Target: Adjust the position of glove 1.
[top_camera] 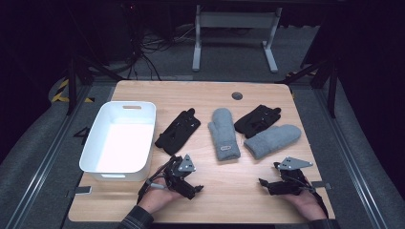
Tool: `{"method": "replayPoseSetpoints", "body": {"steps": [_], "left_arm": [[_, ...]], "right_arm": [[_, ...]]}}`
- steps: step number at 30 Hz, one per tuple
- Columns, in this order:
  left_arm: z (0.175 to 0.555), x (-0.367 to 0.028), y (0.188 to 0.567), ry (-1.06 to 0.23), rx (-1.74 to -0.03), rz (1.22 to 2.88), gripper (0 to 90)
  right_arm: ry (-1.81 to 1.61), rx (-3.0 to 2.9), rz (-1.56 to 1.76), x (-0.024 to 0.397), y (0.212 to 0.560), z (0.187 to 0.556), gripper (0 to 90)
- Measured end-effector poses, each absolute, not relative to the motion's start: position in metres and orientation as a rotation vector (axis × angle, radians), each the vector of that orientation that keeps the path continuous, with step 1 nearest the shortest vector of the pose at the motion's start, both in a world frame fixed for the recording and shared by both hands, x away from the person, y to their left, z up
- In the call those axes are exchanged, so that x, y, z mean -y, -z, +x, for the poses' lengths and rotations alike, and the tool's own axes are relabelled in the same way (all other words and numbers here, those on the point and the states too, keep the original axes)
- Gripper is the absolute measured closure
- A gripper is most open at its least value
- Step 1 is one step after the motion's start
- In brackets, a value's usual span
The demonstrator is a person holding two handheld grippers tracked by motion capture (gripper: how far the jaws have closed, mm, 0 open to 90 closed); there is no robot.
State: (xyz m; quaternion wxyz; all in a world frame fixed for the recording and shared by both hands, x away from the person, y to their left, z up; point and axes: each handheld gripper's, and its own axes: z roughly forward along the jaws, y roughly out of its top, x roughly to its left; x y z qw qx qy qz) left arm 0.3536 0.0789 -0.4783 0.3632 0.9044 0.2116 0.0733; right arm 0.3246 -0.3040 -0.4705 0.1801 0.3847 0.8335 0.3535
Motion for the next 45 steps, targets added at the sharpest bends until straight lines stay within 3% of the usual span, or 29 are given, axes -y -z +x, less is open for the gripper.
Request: {"method": "replayPoseSetpoints", "body": {"steps": [11, 13, 20, 21, 22, 27, 45], "left_arm": [[0.355, -0.078, 0.478, -0.187, -0.533, 2.334, 0.2], [0.355, -0.077, 0.478, -0.187, -0.535, 2.333, 0.2], [0.355, -0.077, 0.478, -0.186, -0.534, 2.334, 0.2], [0.355, -0.077, 0.478, -0.186, -0.534, 2.334, 0.2], [0.355, -0.077, 0.478, -0.186, -0.533, 2.335, 0.2], [0.355, -0.077, 0.478, -0.186, -0.534, 2.334, 0.2], [0.355, -0.077, 0.478, -0.186, -0.533, 2.334, 0.2]], "right_arm": [[-1.006, -2.36, 1.083, 0.305, 0.47, 0.325, 12.3], [-0.983, -2.369, 1.088, 0.305, 0.466, 0.324, 28.3], [-1.012, -2.323, 1.074, 0.305, 0.446, 0.33, 64.1], [-1.012, -2.323, 1.074, 0.305, 0.446, 0.33, 64.1], [-1.028, -2.315, 1.077, 0.306, 0.442, 0.336, 73.3], [-1.056, -2.32, 1.084, 0.307, 0.436, 0.347, 88.8], [-1.047, -2.253, 1.163, 0.309, 0.43, 0.408, 90.0]]}}
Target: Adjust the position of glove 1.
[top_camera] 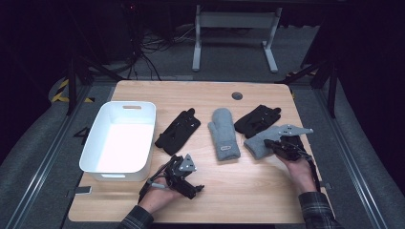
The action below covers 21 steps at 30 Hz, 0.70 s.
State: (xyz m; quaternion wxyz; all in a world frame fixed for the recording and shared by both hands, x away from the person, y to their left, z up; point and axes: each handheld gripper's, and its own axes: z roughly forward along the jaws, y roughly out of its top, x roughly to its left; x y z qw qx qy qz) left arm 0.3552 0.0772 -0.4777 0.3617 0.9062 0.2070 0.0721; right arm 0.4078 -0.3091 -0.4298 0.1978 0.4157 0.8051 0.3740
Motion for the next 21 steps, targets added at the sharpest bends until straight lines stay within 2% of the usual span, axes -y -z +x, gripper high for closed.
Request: {"method": "replayPoseSetpoints", "body": {"steps": [11, 21], "left_arm": [[0.355, -0.077, 0.478, -0.186, -0.534, 2.335, 0.2], [0.355, -0.077, 0.478, -0.186, -0.534, 2.335, 0.2]], "right_arm": [[-0.972, -2.249, 1.229, 0.318, 0.444, 0.435, 90.0], [-0.957, -2.278, 1.226, 0.318, 0.446, 0.419, 90.0]]}}
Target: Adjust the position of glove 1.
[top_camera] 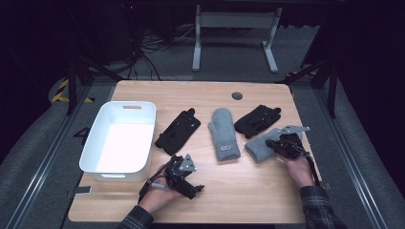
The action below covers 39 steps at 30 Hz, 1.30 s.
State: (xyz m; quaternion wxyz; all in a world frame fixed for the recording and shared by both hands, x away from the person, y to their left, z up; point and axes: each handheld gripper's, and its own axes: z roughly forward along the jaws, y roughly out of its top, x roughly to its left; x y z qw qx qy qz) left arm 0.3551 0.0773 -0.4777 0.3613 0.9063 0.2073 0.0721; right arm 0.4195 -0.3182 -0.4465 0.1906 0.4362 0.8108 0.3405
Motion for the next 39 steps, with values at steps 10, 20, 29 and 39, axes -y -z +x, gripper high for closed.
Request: {"method": "replayPoseSetpoints", "body": {"steps": [10, 20, 29, 39], "left_arm": [[0.355, -0.077, 0.478, -0.186, -0.534, 2.335, 0.2], [0.355, -0.077, 0.478, -0.186, -0.534, 2.335, 0.2], [0.355, -0.077, 0.478, -0.187, -0.534, 2.335, 0.2], [0.355, -0.077, 0.478, -0.186, -0.534, 2.334, 0.2]], "right_arm": [[-0.974, -2.32, 1.215, 0.316, 0.446, 0.385, 90.0], [-1.0, -2.354, 1.202, 0.309, 0.447, 0.357, 90.0], [-1.012, -2.404, 1.146, 0.296, 0.446, 0.336, 90.0], [-1.048, -2.381, 1.119, 0.303, 0.437, 0.324, 90.0]]}}
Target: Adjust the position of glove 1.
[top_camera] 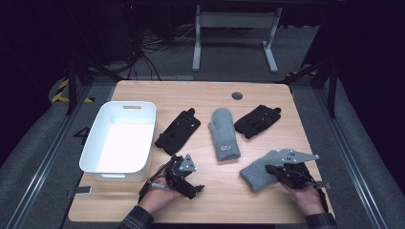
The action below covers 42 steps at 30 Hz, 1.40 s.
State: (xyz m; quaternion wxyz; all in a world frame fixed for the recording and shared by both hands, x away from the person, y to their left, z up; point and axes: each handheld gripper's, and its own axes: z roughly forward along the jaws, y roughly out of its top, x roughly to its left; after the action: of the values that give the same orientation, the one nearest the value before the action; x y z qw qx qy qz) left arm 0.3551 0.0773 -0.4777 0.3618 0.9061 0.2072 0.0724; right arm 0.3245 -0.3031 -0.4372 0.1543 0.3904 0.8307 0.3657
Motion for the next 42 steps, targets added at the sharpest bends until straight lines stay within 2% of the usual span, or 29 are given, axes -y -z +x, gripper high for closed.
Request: {"method": "replayPoseSetpoints", "body": {"steps": [29, 42], "left_arm": [[0.355, -0.077, 0.478, -0.187, -0.534, 2.334, 0.2], [0.355, -0.077, 0.478, -0.187, -0.532, 2.335, 0.2]], "right_arm": [[-1.147, -2.701, 0.755, 0.224, 0.449, 0.306, 90.0], [-1.172, -2.748, 0.7, 0.221, 0.449, 0.298, 90.0]]}}
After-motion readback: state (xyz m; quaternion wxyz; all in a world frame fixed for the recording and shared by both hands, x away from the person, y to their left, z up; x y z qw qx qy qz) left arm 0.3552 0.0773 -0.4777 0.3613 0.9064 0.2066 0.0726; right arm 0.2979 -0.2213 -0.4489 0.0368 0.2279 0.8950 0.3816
